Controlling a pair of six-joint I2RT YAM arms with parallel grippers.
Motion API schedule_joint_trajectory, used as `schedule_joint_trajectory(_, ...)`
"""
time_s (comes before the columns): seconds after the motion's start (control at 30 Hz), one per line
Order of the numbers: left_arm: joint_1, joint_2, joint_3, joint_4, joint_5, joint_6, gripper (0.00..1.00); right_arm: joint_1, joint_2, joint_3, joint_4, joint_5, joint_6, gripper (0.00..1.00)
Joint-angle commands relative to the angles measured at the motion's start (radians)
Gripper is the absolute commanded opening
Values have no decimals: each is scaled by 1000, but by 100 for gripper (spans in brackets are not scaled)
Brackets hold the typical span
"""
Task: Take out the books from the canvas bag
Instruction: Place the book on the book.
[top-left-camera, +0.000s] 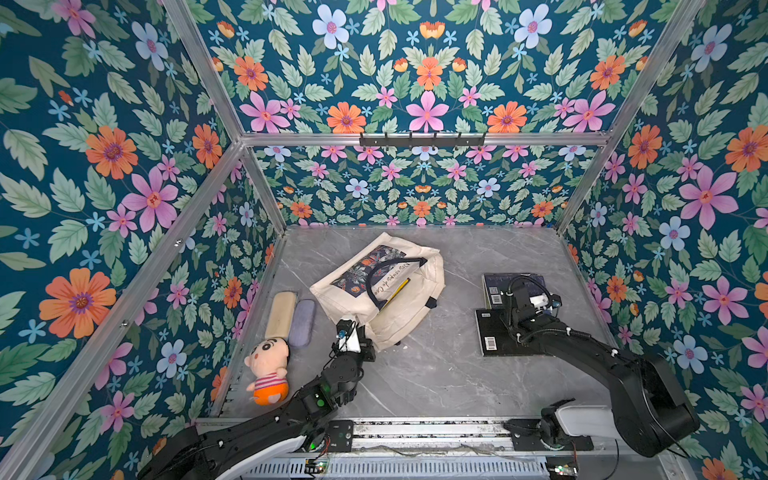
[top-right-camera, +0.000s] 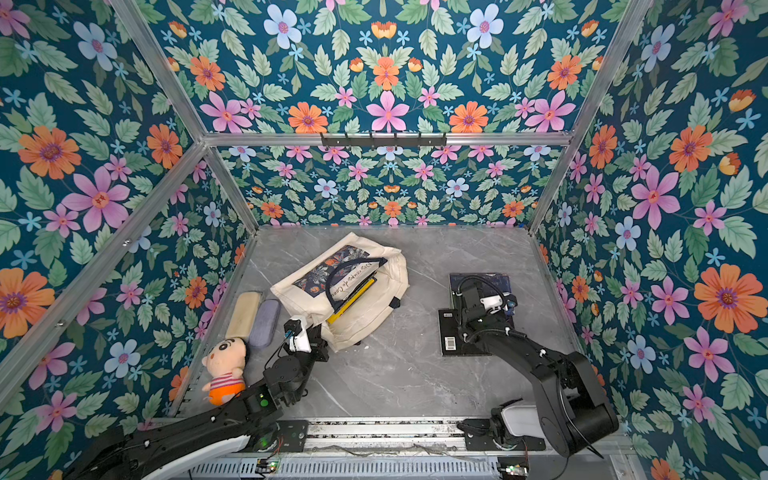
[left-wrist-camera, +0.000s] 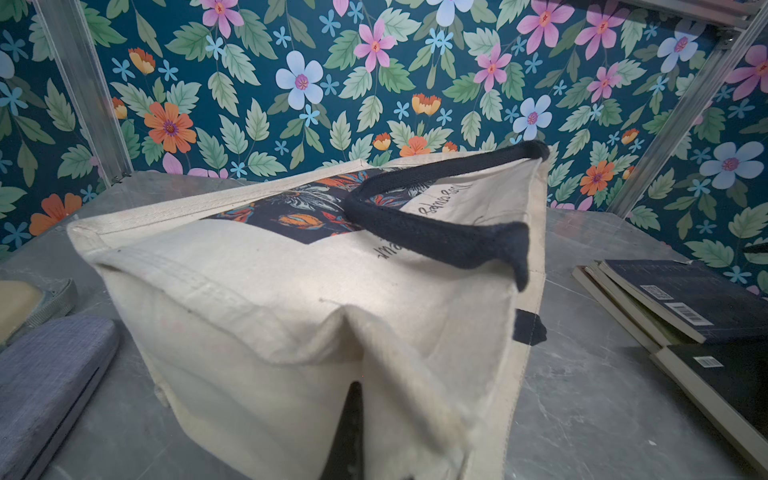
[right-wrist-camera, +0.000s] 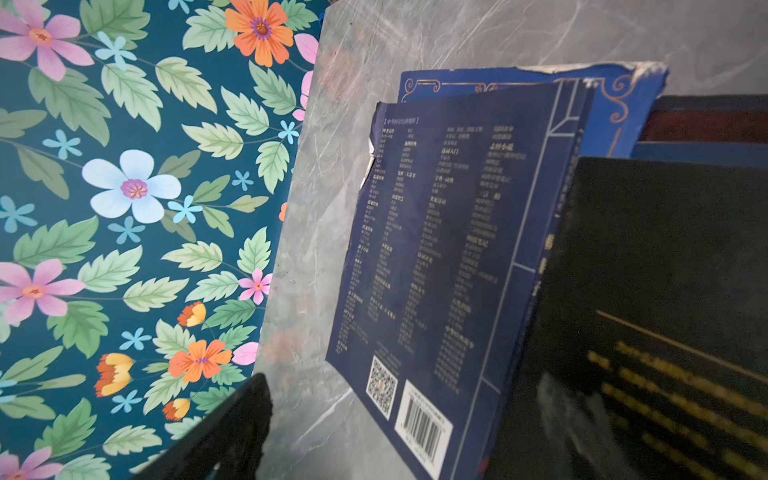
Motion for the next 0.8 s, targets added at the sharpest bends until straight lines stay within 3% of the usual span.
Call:
schedule_joint_trajectory(0.0,1,-9,7,-17,-9,-8,0,1,-46,18,-39,-63,-105,99)
schedule_joint_trajectory(0.17,1,-18,2,-19,-18,-13,0,46,-117,-5,-11,-109,-204,99)
schedule_joint_trajectory(0.3,1,-14,3,-20,-28,-15,0,119,-171,-57,113,-94,-309,99)
schedule_joint_trajectory(0.37,1,-12,4,-20,-31,-15,0,135,-176,-90,239,-164,-373,99)
schedule_joint_trajectory(0.5,1,-14,1,-11,-31,-17,0,224,-97,-90,425,-266,-481,99)
schedule_joint_trajectory(0.63,1,-14,-1,-13,-40,-16,0,333,-11,-26,460,-231,-562,99)
schedule_joint_trajectory(0.77,1,-18,1,-26,-53,-21,0,378,35,-53,582,-188,-597,99)
